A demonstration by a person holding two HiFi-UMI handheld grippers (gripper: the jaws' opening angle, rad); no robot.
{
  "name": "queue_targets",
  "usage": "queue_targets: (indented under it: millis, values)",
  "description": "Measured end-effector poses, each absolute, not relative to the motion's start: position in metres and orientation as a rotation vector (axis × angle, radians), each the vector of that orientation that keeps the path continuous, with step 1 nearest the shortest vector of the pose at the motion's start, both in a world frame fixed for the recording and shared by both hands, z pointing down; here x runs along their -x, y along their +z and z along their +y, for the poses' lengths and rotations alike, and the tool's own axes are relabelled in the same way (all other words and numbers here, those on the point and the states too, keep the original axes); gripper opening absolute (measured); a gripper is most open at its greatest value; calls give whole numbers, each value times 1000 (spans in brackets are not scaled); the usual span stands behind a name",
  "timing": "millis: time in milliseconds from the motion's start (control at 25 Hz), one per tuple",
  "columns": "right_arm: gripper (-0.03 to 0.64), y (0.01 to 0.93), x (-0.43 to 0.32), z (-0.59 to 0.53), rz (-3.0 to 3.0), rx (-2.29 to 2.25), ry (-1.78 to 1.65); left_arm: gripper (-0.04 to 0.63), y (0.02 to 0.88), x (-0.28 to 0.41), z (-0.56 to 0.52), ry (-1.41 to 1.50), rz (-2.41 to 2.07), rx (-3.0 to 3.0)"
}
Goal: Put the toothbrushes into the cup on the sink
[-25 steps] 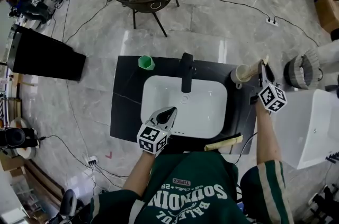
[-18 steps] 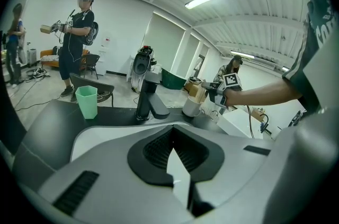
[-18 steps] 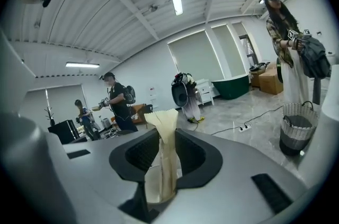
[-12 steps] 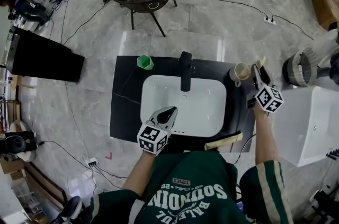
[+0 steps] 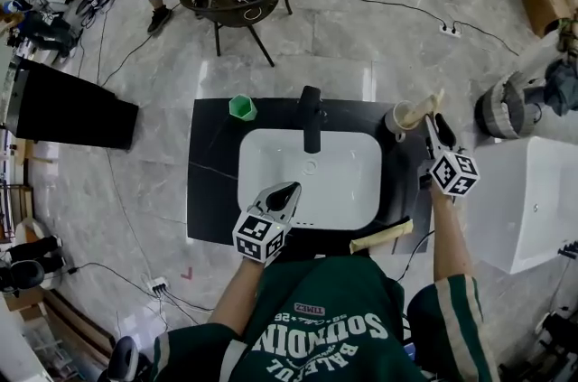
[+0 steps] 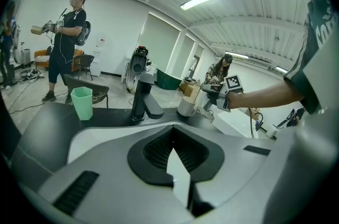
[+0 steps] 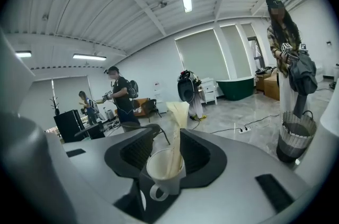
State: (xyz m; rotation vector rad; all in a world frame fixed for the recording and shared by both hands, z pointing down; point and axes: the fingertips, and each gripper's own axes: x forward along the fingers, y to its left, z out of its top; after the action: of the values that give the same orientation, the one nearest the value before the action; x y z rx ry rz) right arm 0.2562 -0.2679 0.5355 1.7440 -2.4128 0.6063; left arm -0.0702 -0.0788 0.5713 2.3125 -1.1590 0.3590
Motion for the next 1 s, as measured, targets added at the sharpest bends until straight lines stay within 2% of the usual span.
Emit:
queue_targets:
  millis: [200, 360, 1000]
  values:
    - [98, 521, -252, -247, -2418, -1744, 548, 9, 573, 68, -77, 363, -1129, -2333]
    - [57, 509, -244, -231, -2441, -1716, 481, 9, 573, 63, -78, 364, -1103, -2351]
    - [40, 531, -201, -163, -2493, -1496, 527, 9, 569, 33, -76, 389, -977, -2425]
